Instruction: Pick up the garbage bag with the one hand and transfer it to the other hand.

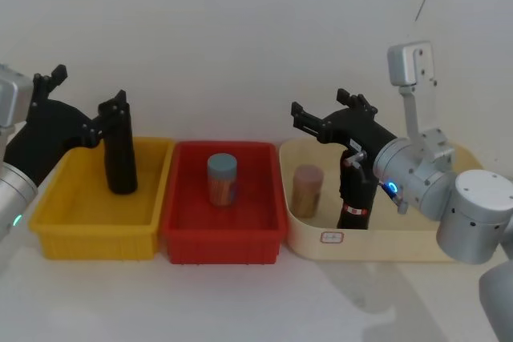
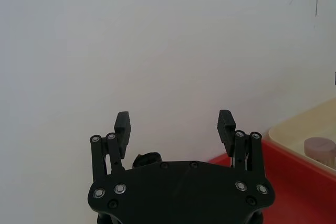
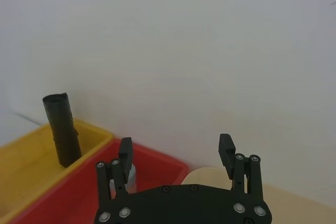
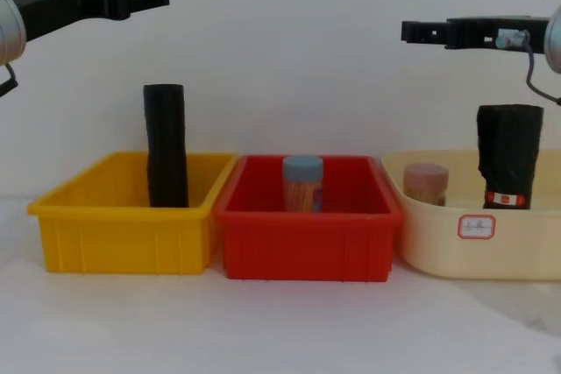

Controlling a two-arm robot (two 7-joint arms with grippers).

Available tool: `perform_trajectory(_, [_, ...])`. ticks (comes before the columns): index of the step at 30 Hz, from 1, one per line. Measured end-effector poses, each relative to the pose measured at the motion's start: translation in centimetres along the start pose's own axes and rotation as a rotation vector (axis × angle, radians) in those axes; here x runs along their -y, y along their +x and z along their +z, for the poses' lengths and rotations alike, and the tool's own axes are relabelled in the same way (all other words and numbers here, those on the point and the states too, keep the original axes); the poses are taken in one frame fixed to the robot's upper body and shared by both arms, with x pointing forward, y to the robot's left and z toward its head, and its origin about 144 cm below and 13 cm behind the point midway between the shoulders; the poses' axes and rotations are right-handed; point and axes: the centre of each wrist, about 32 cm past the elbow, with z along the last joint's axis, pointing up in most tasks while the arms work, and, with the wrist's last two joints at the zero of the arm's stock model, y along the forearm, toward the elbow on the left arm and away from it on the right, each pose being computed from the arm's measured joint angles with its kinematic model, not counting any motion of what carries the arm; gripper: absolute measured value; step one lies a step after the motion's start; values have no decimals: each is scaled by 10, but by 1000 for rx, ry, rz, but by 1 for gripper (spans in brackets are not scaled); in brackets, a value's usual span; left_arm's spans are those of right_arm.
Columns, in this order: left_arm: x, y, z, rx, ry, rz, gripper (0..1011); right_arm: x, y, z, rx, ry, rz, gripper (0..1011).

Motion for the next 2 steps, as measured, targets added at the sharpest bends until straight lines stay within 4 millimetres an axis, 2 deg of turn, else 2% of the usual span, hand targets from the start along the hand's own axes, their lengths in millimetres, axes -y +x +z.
perform_trajectory(2, [0, 0, 0, 0, 0, 0, 1002, 1, -1, 1, 0, 3, 4, 1001])
